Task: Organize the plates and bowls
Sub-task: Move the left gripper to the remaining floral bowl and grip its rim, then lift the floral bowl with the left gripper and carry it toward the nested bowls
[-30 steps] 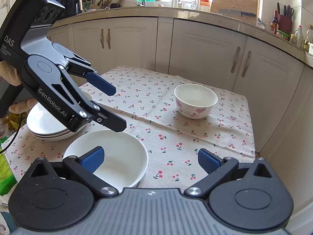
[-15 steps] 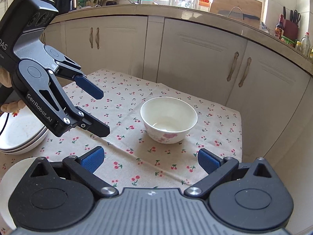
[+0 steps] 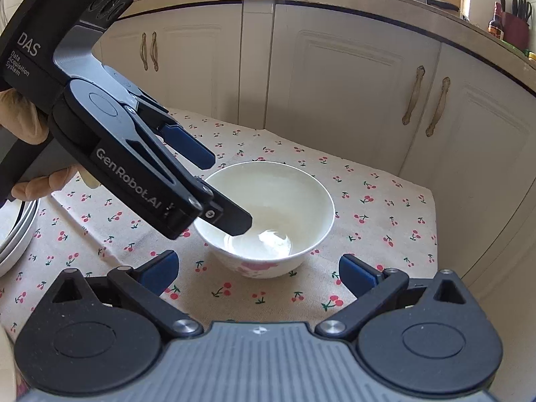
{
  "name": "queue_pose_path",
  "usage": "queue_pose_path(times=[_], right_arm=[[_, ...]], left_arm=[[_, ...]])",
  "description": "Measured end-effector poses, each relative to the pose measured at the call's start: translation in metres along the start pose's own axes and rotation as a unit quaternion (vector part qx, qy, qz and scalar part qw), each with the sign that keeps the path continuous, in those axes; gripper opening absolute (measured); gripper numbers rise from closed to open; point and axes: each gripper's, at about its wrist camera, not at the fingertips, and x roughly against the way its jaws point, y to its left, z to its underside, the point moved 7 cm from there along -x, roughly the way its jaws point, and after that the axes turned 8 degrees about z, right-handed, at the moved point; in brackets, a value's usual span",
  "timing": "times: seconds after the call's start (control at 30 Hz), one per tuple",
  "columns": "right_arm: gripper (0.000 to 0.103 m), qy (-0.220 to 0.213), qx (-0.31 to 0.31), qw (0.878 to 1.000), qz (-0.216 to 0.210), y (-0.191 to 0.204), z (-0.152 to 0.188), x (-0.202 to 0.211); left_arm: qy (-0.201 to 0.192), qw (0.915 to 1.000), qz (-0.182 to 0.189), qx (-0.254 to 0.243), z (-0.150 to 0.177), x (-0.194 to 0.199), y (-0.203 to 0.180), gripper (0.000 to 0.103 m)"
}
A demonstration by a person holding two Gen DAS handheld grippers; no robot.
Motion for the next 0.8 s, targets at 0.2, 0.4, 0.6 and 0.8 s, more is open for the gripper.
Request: queue_pose_path(times=[0.2, 0.4, 0.6, 0.8], right_arm=[[0.103, -0.003, -0.006, 1.0, -0.003, -0.004, -0.005, -0.014], [0.103, -0.007, -0.003, 1.0, -0.009, -0.003, -0.006, -0.02], [0.098, -0.009, 0.001, 1.0, -0.014, -0.001, -0.01, -0.025], [0.098, -0.01, 0.002, 1.0, -0.012, -0.001, -0.01, -0.024]], left_arm=[[0.004, 0.9998, 0.005, 0.02, -0.003, -0.017, 0.007, 0.075], [0.008, 0.9995, 0.014, 0.026, -0.004, -0.022, 0.009, 0.067], [0.01, 0.9993, 0.02, 0.03, -0.004, -0.025, 0.012, 0.062], [0.01, 0.9991, 0.027, 0.03, -0.003, -0.027, 0.011, 0.061]])
